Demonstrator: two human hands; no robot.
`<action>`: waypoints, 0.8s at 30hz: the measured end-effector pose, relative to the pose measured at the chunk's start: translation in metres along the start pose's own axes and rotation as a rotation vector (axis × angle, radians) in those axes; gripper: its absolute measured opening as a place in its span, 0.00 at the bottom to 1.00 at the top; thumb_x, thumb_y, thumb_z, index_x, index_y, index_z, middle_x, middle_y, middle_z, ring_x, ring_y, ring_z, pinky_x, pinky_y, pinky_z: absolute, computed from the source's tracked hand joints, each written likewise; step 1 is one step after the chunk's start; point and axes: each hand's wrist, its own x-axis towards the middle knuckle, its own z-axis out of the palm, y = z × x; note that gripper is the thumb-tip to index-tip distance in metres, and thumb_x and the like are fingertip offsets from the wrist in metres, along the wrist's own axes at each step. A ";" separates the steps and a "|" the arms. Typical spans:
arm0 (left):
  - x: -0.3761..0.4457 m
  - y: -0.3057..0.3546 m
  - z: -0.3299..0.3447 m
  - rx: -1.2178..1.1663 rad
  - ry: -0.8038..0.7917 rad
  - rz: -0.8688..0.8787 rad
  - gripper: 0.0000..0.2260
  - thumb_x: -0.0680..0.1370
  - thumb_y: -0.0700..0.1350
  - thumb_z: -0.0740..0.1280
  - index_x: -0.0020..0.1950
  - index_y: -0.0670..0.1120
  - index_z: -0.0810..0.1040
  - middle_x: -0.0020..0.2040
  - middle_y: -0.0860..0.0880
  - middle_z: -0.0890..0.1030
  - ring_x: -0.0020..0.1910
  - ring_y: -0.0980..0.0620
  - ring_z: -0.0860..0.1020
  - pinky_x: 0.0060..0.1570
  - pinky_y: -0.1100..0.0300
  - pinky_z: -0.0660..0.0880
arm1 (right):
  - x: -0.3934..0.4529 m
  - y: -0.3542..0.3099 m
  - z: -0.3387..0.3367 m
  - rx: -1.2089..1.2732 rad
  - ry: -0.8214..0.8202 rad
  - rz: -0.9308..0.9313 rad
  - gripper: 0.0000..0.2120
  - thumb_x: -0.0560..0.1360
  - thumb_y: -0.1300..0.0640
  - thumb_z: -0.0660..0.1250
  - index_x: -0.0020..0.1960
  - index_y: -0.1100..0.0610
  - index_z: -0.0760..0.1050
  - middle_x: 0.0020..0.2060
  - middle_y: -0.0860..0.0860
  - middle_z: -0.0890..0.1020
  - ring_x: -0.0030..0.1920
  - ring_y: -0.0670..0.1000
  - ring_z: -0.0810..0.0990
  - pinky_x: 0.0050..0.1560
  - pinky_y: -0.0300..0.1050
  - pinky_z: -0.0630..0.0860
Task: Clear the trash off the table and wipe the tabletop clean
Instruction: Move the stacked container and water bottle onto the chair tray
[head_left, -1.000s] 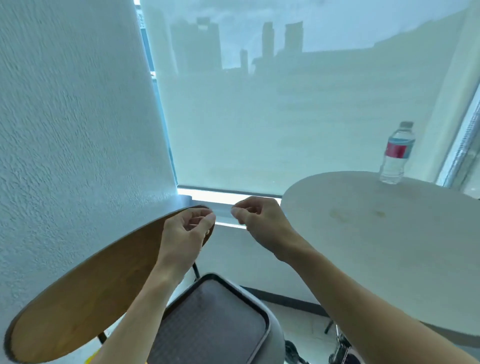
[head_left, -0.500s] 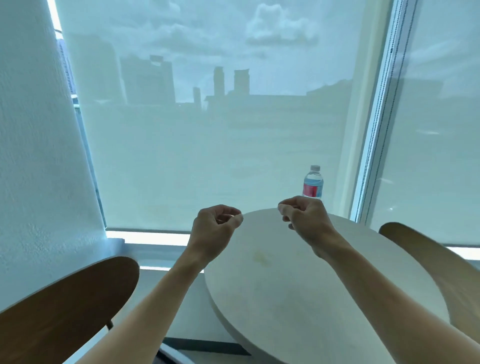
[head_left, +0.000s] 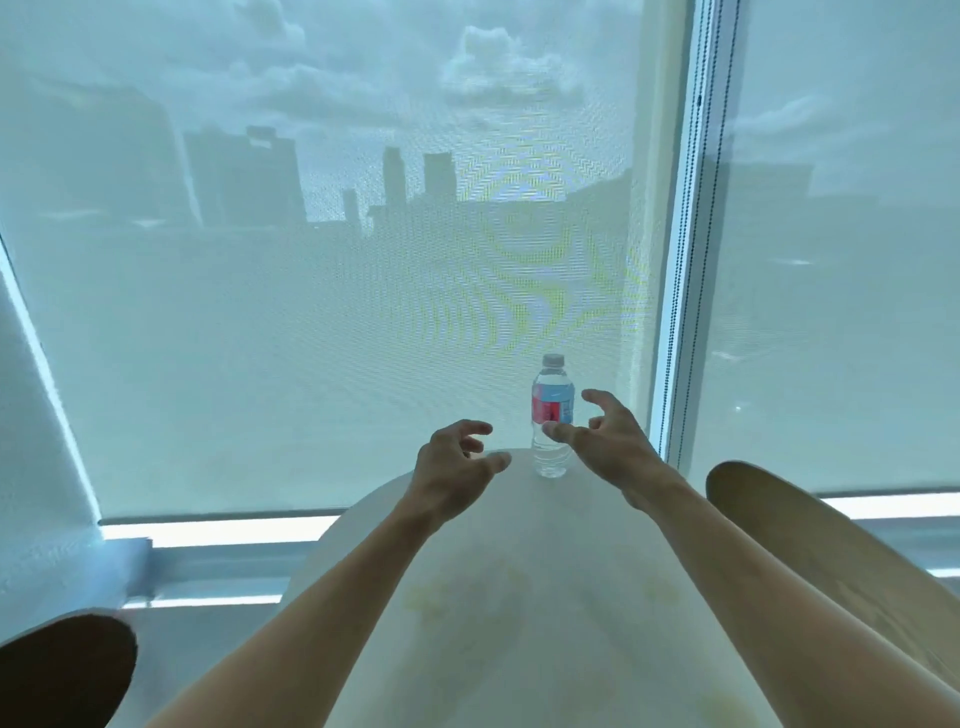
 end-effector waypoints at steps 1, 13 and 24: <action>0.008 -0.002 0.008 0.016 -0.013 -0.009 0.21 0.72 0.51 0.74 0.64 0.52 0.77 0.55 0.49 0.80 0.54 0.53 0.78 0.51 0.60 0.74 | 0.008 0.004 0.000 -0.003 0.005 -0.004 0.38 0.73 0.49 0.74 0.77 0.49 0.59 0.70 0.57 0.70 0.65 0.55 0.72 0.59 0.48 0.69; 0.081 -0.021 0.087 0.052 -0.106 -0.096 0.36 0.69 0.53 0.76 0.74 0.50 0.66 0.66 0.47 0.74 0.63 0.50 0.73 0.62 0.56 0.71 | 0.090 0.043 0.012 -0.032 -0.004 0.015 0.44 0.71 0.45 0.75 0.78 0.48 0.54 0.72 0.57 0.66 0.72 0.56 0.66 0.69 0.55 0.67; 0.105 -0.026 0.110 -0.048 -0.070 -0.059 0.17 0.69 0.44 0.76 0.56 0.49 0.77 0.53 0.51 0.81 0.47 0.56 0.78 0.43 0.66 0.72 | 0.118 0.060 0.024 0.069 -0.046 0.004 0.30 0.65 0.52 0.79 0.64 0.52 0.73 0.47 0.51 0.82 0.49 0.51 0.83 0.53 0.49 0.80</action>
